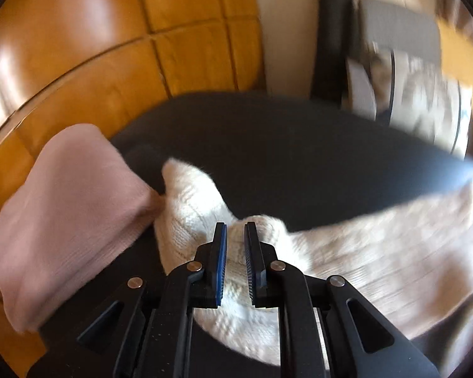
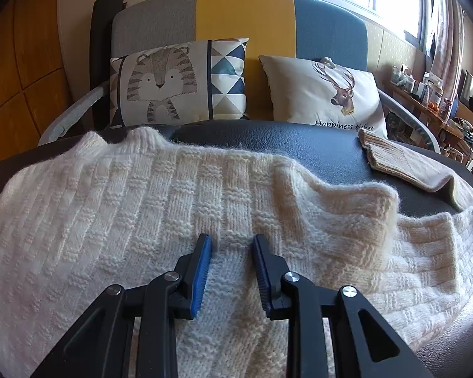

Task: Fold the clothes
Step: 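Grasp the sweater edge with the left tool and pull it straight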

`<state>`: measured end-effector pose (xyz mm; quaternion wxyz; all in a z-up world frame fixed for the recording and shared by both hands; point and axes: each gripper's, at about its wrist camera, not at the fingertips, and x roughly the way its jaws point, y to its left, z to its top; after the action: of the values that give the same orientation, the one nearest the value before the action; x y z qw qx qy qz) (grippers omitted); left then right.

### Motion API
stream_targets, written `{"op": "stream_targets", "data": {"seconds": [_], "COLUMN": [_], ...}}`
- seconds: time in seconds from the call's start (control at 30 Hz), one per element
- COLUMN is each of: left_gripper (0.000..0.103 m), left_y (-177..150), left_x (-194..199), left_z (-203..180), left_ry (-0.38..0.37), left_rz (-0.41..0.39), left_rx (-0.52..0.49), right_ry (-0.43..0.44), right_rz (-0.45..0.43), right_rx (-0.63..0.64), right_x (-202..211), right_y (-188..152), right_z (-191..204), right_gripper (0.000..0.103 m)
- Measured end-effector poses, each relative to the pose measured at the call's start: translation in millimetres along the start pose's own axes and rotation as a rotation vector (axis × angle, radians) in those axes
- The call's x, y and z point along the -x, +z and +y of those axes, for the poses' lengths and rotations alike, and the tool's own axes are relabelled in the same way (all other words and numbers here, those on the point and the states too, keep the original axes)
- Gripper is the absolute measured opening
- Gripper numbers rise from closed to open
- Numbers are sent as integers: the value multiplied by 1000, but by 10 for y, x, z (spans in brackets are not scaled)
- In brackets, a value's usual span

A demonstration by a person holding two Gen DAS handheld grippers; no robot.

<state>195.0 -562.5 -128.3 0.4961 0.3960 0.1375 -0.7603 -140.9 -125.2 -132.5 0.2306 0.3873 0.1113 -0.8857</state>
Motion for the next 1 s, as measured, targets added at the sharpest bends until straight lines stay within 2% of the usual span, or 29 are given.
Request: {"op": "stream_targets", "data": {"seconds": [0.07,0.13,0.27,0.5,0.63,0.67,0.77,1.0], "left_gripper": [12,13,13,13,12,9,5,4], "left_y": [8,74,250,355,421,438,501,626], "left_x": [-207,-284,-483,-659,-798,-833,-916,-1062], "left_z": [-58,-114,-235,-224,-364,-398,-465,-508], "left_ry": [17,46,118,243,336,355,365,369], "left_rz": [43,26,41,50,48,47,38,23], "left_rx": [-33,-58,-116,-144,-226,-246,-278,-313], "right_ry": [-1,-4,-18,-31,-41,-46,-68,-109], "right_rz": [0,1,4,12,17,18,21,24], "right_rx": [1,3,11,-28,-44,-45,-37,-21], "right_x": [0,1,-7,-52,-86,-96,-133,-216], "right_y": [-4,-6,-1,44,81,92,135,230], "right_z": [12,17,22,-79,-130,-137,-142,-154], "right_gripper": [26,26,26,26,26,26,26,26]}}
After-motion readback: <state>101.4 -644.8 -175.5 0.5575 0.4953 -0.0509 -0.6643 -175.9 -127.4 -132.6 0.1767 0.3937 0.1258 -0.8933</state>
